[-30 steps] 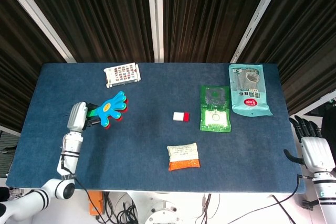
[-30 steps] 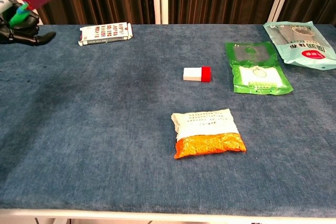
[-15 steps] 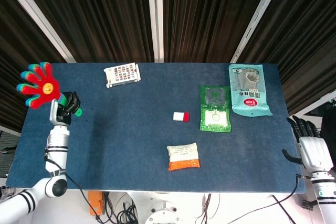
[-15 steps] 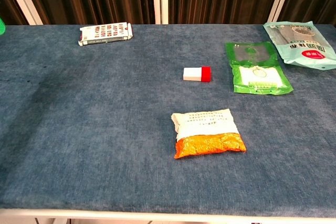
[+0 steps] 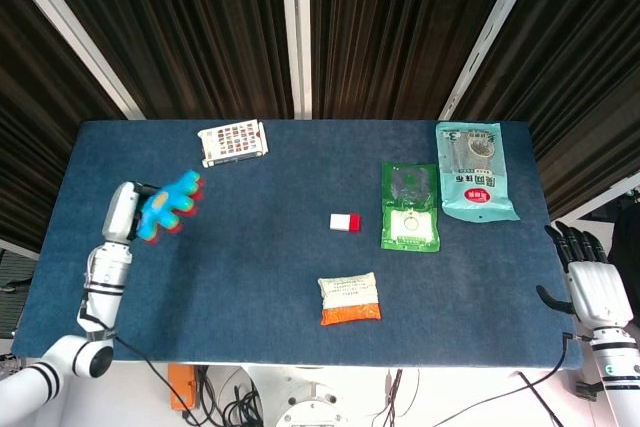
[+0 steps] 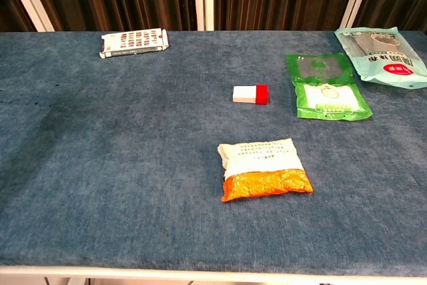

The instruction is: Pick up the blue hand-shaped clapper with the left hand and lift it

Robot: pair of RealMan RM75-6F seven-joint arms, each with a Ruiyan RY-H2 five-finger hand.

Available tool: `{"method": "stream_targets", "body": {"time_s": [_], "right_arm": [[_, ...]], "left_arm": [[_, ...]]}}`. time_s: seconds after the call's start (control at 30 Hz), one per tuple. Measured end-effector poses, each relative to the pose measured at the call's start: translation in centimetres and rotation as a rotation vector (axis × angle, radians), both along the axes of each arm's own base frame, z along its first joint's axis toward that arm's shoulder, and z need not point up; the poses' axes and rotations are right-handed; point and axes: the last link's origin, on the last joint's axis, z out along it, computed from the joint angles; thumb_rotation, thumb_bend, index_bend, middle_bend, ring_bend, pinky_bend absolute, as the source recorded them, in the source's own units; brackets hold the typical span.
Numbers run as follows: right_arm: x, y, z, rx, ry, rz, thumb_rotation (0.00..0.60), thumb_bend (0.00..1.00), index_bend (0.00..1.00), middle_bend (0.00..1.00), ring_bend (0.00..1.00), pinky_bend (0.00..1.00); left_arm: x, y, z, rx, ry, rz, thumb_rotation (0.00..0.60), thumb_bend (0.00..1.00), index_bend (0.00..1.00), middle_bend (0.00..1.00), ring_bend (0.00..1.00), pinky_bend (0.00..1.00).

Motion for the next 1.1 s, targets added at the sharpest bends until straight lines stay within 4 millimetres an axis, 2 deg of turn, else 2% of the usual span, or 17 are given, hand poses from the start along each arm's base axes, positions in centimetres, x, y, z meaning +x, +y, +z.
{"method": "stream_targets", "body": {"time_s": [0.1,0.2,0.3,0.37,0.47,0.57,0.67,0.8,0.9,1.0,1.1], "right_arm": [[-0.2,0.0,0.0,0.000,-0.002,-0.004,0.600,0.18,0.00,0.00,0.00,0.00],[-0.3,0.0,0.0,-0.001,-0.004,-0.007,0.600,0.18,0.00,0.00,0.00,0.00],[-0.4,0.0,0.0,-0.002,-0.005,-0.008,0.600,0.20,0.00,0.00,0.00,0.00],[-0.4,0.0,0.0,-0.003,-0.004,-0.008,0.600,0.20,0.00,0.00,0.00,0.00],[-0.4,0.0,0.1,-0.006,-0.005,-0.008,0.600,0.20,0.00,0.00,0.00,0.00],[-0.5,0.0,0.0,-0.003,-0.005,-0.010,0.600,0.20,0.00,0.00,0.00,0.00],[-0.4,0.1,0.0,-0.001,-0.006,-0.009,0.600,0.20,0.00,0.00,0.00,0.00],[-0.5,0.0,0.0,-0.002,-0.005,-0.011,0.600,0.20,0.00,0.00,0.00,0.00],[-0.5,0.0,-0.1,-0.001,-0.005,-0.012,0.600,0.21,0.00,0.00,0.00,0.00],[-0.5,0.0,-0.1,0.001,-0.004,-0.011,0.600,0.21,0.00,0.00,0.00,0.00],[-0.5,0.0,-0.1,0.001,-0.004,-0.011,0.600,0.21,0.00,0.00,0.00,0.00]], "left_arm": [[-0.3,-0.2,-1.2,0.020,0.363,-0.089,0.600,0.69,1.00,1.00,1.00,1.00],[-0.8,-0.6,-2.6,0.015,0.641,-0.182,0.600,0.69,1.00,1.00,1.00,1.00],[-0.9,-0.8,-3.2,0.012,0.741,-0.216,0.600,0.69,1.00,1.00,1.00,1.00],[-0.8,-0.7,-3.3,0.005,0.728,-0.208,0.600,0.69,1.00,1.00,1.00,1.00],[-0.6,-0.6,-3.2,-0.025,0.600,-0.158,0.600,0.69,1.00,1.00,1.00,1.00],[-0.1,-0.4,-2.9,-0.076,0.335,-0.060,0.600,0.69,1.00,1.00,1.00,1.00],[0.2,0.1,-2.1,-0.125,-0.036,0.072,0.600,0.70,1.00,1.00,1.00,1.00],[-0.6,1.1,-0.1,-0.137,-0.636,0.294,0.600,0.70,1.00,1.00,1.00,1.00],[-1.1,1.4,1.2,-0.106,-0.974,0.407,0.600,0.70,1.00,1.00,1.00,1.00],[-1.3,1.5,1.9,-0.076,-1.126,0.450,0.600,0.70,1.00,1.00,1.00,1.00],[-1.6,1.4,1.9,-0.057,-1.063,0.450,0.600,0.70,1.00,1.00,1.00,1.00]]}}
